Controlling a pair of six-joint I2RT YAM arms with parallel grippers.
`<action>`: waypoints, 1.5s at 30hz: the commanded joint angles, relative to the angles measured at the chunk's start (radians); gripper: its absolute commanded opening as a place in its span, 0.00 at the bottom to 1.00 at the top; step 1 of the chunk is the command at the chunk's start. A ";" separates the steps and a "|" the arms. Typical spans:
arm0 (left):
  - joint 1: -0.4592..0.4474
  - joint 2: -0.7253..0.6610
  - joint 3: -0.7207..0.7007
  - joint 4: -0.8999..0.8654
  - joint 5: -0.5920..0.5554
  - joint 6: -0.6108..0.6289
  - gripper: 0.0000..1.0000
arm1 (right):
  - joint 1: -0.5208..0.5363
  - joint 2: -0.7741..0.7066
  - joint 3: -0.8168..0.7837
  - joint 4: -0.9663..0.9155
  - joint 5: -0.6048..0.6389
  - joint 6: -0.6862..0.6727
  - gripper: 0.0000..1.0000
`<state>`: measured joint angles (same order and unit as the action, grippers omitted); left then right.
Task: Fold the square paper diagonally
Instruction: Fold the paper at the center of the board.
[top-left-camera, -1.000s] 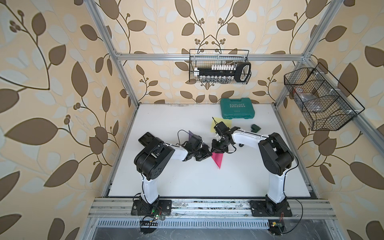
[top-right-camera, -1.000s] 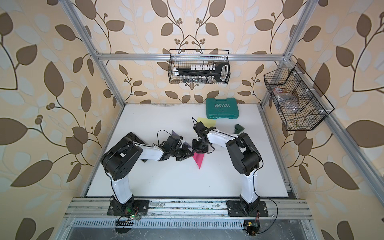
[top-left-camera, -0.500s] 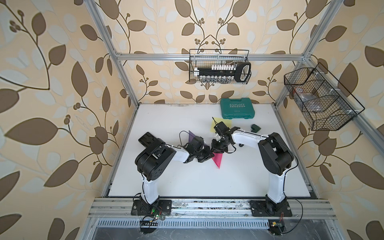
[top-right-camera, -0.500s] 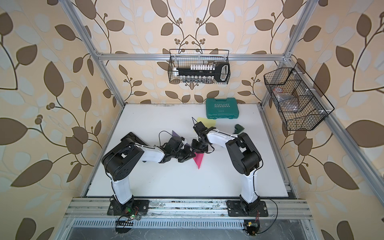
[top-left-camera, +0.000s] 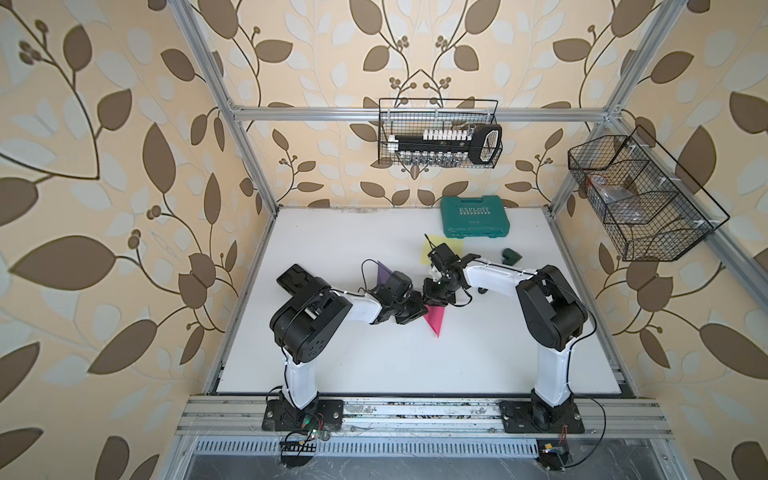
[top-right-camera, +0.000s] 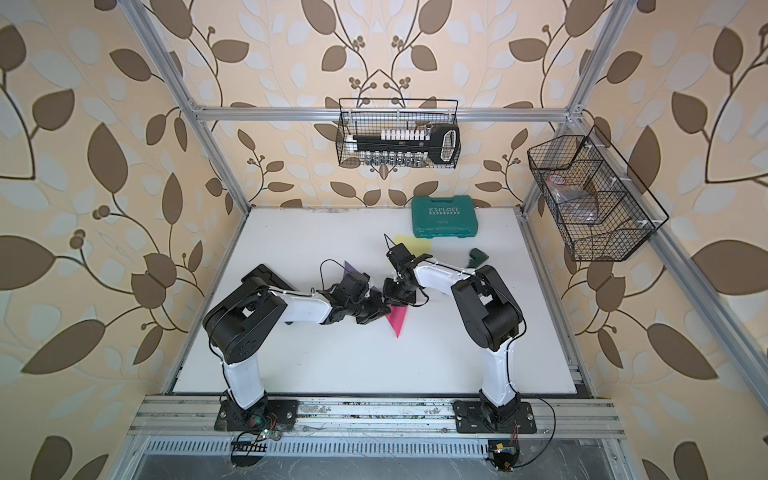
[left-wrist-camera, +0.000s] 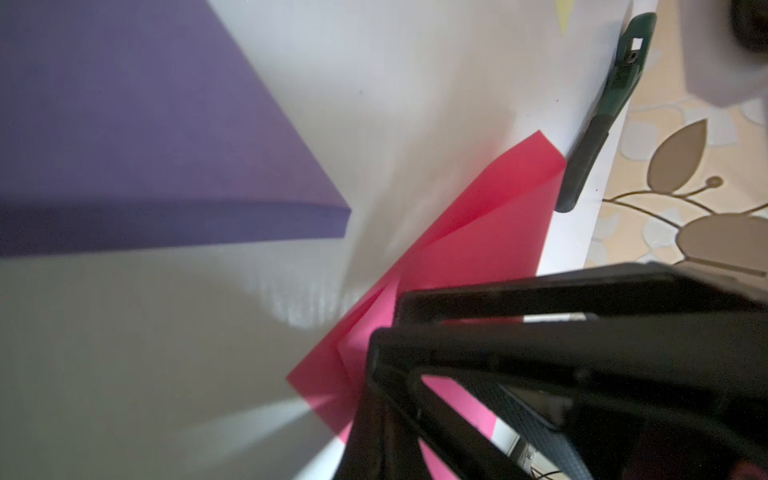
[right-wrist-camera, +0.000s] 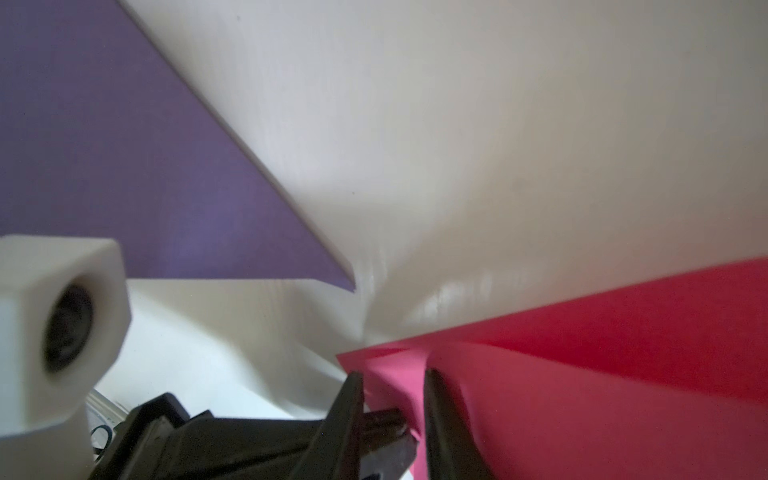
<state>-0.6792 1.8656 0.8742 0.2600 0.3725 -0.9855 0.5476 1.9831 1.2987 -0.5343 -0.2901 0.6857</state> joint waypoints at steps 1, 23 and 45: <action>-0.018 0.027 0.031 -0.173 -0.144 0.065 0.00 | 0.010 0.010 -0.042 -0.026 -0.014 0.003 0.31; -0.026 0.051 0.078 -0.266 -0.163 0.081 0.00 | -0.085 -0.234 0.029 -0.095 -0.055 0.000 0.32; -0.025 0.053 0.079 -0.262 -0.145 0.094 0.00 | -0.175 -0.213 -0.268 0.122 -0.216 -0.017 0.51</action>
<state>-0.7017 1.8759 0.9668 0.1066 0.2783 -0.9157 0.3710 1.7447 1.0519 -0.4580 -0.4877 0.6495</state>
